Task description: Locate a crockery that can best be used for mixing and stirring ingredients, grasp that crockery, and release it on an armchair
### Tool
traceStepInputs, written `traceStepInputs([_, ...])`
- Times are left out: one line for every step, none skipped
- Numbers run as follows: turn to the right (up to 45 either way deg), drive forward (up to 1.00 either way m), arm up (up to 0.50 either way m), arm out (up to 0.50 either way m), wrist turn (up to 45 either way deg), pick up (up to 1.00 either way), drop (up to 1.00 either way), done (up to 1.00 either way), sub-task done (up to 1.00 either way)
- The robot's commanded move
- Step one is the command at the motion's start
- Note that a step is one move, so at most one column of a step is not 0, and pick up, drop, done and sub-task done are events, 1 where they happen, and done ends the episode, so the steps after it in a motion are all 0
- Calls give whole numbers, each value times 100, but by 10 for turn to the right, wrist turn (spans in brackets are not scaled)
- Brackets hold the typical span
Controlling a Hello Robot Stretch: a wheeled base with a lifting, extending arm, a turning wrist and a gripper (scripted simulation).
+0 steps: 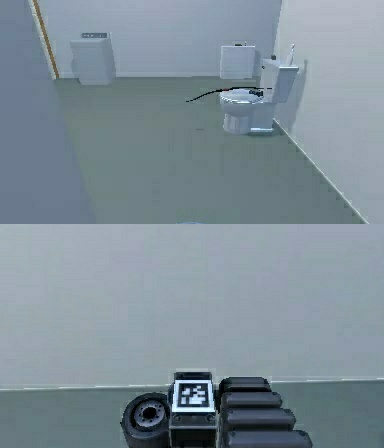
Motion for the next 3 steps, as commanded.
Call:
traceStepInputs([0,70,0,0,0,0,0,0,0])
traceStepInputs([-150,0,0,0,0,0,0,0,0])
traceStepInputs([0,65,0,0,0,0,0,0,0])
